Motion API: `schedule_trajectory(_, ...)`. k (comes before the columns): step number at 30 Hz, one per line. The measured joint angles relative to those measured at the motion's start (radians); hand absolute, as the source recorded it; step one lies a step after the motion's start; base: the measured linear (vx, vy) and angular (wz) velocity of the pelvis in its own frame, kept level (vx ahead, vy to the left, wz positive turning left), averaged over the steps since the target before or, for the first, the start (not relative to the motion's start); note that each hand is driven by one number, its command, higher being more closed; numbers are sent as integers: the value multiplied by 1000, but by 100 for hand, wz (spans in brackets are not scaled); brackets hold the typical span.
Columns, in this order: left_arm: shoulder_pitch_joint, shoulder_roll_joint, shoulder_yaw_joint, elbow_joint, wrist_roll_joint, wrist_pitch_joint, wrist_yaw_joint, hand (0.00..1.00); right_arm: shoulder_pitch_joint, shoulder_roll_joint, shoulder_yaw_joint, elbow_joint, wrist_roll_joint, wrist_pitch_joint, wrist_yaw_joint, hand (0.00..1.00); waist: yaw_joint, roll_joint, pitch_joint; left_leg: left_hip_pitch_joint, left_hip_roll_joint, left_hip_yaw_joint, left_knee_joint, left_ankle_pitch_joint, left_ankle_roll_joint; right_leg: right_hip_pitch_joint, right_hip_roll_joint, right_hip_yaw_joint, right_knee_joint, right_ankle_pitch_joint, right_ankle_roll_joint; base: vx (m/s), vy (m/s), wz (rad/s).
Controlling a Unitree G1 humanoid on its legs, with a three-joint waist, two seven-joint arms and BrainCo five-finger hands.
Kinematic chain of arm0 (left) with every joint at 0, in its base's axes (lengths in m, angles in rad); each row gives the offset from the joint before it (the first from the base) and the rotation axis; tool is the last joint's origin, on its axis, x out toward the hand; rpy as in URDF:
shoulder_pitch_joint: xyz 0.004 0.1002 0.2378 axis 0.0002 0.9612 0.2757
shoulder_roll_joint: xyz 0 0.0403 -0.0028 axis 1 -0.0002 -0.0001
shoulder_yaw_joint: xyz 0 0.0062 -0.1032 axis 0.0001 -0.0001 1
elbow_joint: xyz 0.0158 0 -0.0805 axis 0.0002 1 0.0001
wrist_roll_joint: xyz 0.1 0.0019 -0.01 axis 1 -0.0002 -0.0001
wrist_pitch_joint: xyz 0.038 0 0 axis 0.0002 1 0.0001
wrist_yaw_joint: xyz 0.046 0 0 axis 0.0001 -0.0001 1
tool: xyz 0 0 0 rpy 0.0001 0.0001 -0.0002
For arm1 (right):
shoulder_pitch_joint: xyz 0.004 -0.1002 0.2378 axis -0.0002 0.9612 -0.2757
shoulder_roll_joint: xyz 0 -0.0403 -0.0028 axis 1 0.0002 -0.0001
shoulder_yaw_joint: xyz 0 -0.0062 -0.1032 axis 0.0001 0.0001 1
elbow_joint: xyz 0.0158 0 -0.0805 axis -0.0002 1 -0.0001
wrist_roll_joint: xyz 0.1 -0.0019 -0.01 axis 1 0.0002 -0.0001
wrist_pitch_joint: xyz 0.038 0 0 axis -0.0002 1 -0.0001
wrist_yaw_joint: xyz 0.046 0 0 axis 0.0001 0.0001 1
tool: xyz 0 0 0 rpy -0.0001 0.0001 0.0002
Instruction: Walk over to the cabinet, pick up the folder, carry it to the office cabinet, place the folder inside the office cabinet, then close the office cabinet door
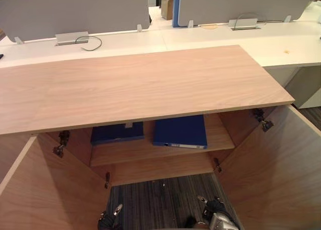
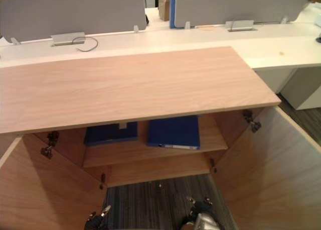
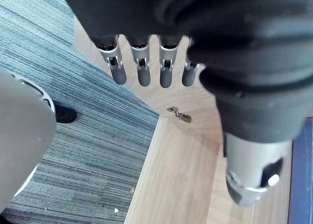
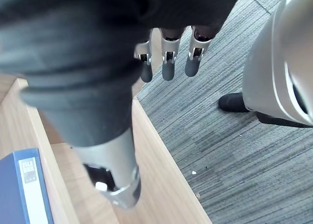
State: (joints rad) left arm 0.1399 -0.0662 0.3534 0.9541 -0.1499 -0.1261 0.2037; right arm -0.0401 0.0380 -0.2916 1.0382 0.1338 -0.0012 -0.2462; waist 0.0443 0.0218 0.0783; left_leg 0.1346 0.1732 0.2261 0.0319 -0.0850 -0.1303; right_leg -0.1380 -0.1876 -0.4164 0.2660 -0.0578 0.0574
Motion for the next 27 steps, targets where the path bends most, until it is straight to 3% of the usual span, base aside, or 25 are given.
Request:
schedule_trajectory(6,1,2,-1,-1,1,0,1,0,2,4,0,5,1,-5,0,0,2,5,-6,-17,-13,-23,-11,5,5,51,10,-33,-105,49,21,99,54,17)
schedule_trajectory(10,2,17,-17,-4,-2,0,6,0,0,11,2,18,1,-13,0,0,2,-11,3,-34,-18,-27,42,6,6,98,14,-46,-169,70,25,75,35,11)
schedule_trajectory(12,1,35,-11,-25,-14,0,7,0,-3,33,16,18,3,-19,1,0,0,-42,27,-103,-13,-46,209,-4,6,129,7,-45,-189,65,17,30,-50,19)
schedule_trajectory(13,1,29,16,-50,-25,0,7,0,-4,31,38,17,2,-21,3,0,4,-42,42,-185,16,-72,412,-31,17,151,19,-47,-190,54,7,-3,-93,0)
schedule_trajectory(14,4,18,43,-62,-40,0,7,0,-3,27,54,14,2,-22,3,0,7,-26,57,-259,66,-86,618,-25,30,184,44,-45,-185,33,-7,6,-77,-13)
schedule_trajectory(16,4,15,53,-62,-52,1,6,0,-3,23,58,12,2,-23,3,0,8,-5,66,-302,111,-102,758,16,47,216,71,-39,-178,9,-11,39,-34,-24)
schedule_trajectory(17,5,14,59,-60,-59,1,6,0,-2,23,58,13,2,-22,1,0,11,-11,68,-332,131,-112,847,51,43,235,81,-24,-176,-6,-18,79,-40,-29)
schedule_trajectory(18,-3,8,65,-63,-60,0,5,0,-3,17,54,8,3,-22,-4,0,13,-13,64,-380,127,-104,881,-34,49,235,79,-11,-173,-17,-16,82,-14,-33)
schedule_trajectory(20,-8,1,67,-68,-60,0,4,0,-3,17,46,0,3,-21,-5,0,15,-10,69,-409,119,-60,815,-86,34,226,76,8,-174,-17,-16,65,26,-31)
schedule_trajectory(21,-9,-2,69,-68,-60,1,4,0,-3,17,45,-4,3,-20,-6,0,14,-10,70,-409,92,-46,696,-100,35,226,65,11,-171,-13,-16,112,134,-29)
schedule_trajectory(23,-8,-4,67,-46,-60,3,0,0,1,14,44,-4,3,-20,-8,0,16,6,60,-355,38,-62,395,-33,29,226,66,30,-170,-20,11,131,181,-32)
schedule_trajectory(24,-8,-3,75,-35,-64,5,-3,0,6,11,44,-2,2,-21,-7,0,18,19,54,-342,30,-79,355,14,42,228,70,41,-170,-23,21,140,168,-34)
schedule_trajectory(26,-18,4,102,-34,-48,7,-3,0,18,33,51,0,1,-20,-6,0,16,-33,37,-310,-34,-48,279,23,62,229,15,52,-198,-13,41,230,167,-12)
schedule_trajectory(27,-18,6,101,-33,-38,7,-3,0,19,33,52,2,1,-20,-6,0,17,-37,35,-302,-49,-40,262,26,67,230,2,54,-199,-13,41,254,139,0)
